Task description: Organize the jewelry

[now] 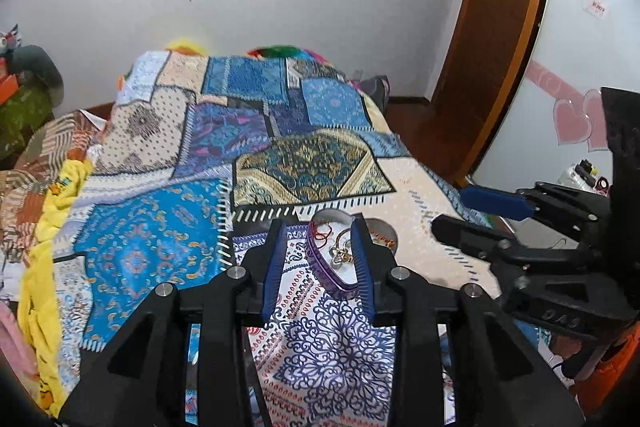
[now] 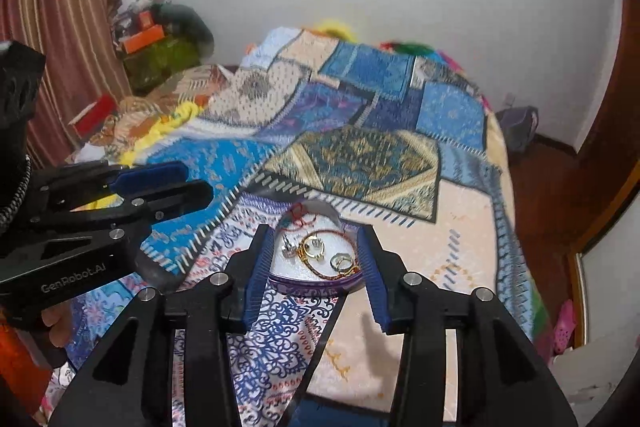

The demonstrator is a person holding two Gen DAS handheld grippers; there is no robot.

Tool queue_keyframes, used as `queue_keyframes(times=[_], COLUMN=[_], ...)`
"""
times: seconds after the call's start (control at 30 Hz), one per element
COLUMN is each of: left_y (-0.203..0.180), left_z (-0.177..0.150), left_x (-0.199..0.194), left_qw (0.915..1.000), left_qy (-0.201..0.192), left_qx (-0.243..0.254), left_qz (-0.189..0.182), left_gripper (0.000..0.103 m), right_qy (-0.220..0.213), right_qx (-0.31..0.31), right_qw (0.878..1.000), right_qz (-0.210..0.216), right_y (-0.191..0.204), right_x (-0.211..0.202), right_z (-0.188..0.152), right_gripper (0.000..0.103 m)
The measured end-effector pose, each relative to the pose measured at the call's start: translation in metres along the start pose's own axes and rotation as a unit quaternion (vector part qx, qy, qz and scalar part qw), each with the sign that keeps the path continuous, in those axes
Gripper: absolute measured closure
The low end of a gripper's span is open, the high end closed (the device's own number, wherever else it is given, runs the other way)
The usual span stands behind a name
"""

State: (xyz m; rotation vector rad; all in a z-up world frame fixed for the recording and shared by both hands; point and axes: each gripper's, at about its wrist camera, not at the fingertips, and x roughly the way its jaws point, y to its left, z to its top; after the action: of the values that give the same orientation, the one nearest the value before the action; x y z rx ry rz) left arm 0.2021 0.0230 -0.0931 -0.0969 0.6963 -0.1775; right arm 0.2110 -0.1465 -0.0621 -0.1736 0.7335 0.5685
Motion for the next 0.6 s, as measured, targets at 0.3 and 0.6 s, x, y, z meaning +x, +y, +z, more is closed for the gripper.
queue_keyframes(times=[0.3, 0.6], left_y=[-0.024, -0.049], left_z=[0.004, -0.009], left_x=[-0.095, -0.176], left_qw=[0.9938, 0.9729], left_qy=[-0.105, -0.219], left_qx=[0.007, 0.015], left_qz=[0.037, 0.074], left_gripper=[0.062, 0.045], right_qy=[-0.133, -0.262], right_qx=[0.011, 0.009], right_qw=[0.991, 0.963], right_qz=[-0.026, -0.062], right_y=[0.014, 0.041], right_x=[-0.102, -0.181], right_z=[0.006, -0.007], right_gripper=[0.063, 0.041])
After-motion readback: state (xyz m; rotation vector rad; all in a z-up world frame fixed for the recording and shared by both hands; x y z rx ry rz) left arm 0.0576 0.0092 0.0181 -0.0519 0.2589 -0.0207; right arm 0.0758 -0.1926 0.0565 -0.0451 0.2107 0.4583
